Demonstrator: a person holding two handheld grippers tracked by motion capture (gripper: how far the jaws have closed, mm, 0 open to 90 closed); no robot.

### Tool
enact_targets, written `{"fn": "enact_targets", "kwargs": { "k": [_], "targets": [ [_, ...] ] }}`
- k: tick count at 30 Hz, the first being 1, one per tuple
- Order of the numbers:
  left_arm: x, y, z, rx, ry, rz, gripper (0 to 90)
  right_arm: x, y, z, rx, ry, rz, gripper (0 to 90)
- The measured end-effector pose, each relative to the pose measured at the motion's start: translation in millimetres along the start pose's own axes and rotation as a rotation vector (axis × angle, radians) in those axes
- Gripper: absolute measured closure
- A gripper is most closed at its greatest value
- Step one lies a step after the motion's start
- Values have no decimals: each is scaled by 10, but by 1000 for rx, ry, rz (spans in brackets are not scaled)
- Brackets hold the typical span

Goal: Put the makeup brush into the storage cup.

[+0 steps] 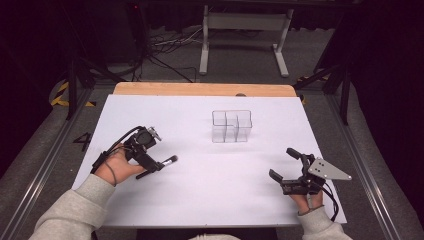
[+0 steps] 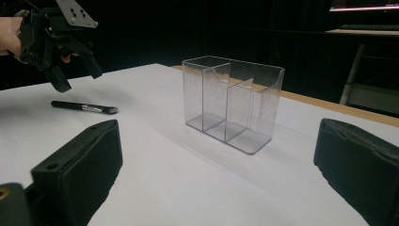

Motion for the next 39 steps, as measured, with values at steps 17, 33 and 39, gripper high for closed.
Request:
{"fn": "enact_targets", "kwargs": {
  "k": [17,33,39],
  "targets": [
    [12,-160,-67,47,-2,-15,152,10,-10,-3,5,8,14,28],
    [2,-232,-77,97,-18,11,418,2,-4,-4,6,-4,13,31],
    [15,-264,-85,136,-13,8,521,6,-9,-7,5,-2,14,34]
  ]
}}
Point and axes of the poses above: each handheld gripper's, and its own axes: y roughly backward along the jaws, z roughly out of its top, x roughly to its left, the point moved 1 cm from there along -y, roughly forward along the jaws, and after that the axes turned 9 degrees about y, right-handed, at the moved point
